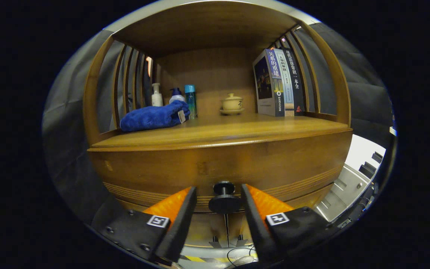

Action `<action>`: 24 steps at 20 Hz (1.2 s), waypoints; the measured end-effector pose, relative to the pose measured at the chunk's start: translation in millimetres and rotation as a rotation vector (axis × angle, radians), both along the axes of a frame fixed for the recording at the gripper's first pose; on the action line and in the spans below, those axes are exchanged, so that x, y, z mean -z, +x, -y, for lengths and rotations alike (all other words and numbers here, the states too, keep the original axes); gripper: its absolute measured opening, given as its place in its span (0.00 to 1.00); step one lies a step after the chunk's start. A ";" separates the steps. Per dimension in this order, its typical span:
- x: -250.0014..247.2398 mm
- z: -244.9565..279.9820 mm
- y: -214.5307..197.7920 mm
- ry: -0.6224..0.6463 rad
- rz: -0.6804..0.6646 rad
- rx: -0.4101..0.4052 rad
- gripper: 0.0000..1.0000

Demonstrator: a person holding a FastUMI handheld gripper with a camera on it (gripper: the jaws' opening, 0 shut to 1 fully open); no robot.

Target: Pull open the drawer, take out the items inside it, and place them on the countertop above the cabinet.

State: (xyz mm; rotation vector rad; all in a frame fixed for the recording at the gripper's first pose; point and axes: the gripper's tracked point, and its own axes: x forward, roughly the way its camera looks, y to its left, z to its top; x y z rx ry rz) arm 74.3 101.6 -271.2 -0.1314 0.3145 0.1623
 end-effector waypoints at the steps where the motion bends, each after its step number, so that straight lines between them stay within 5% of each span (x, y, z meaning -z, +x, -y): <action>1: 2.1 3.7 3.9 -0.007 0.000 0.007 0.75; 4: 8.8 5.3 3.6 0.023 -0.022 -0.002 0.55; 12: 13.1 6.8 1.7 0.012 -0.039 -0.018 0.41; 24: 7.4 15.0 -43.9 0.031 -0.067 0.008 0.41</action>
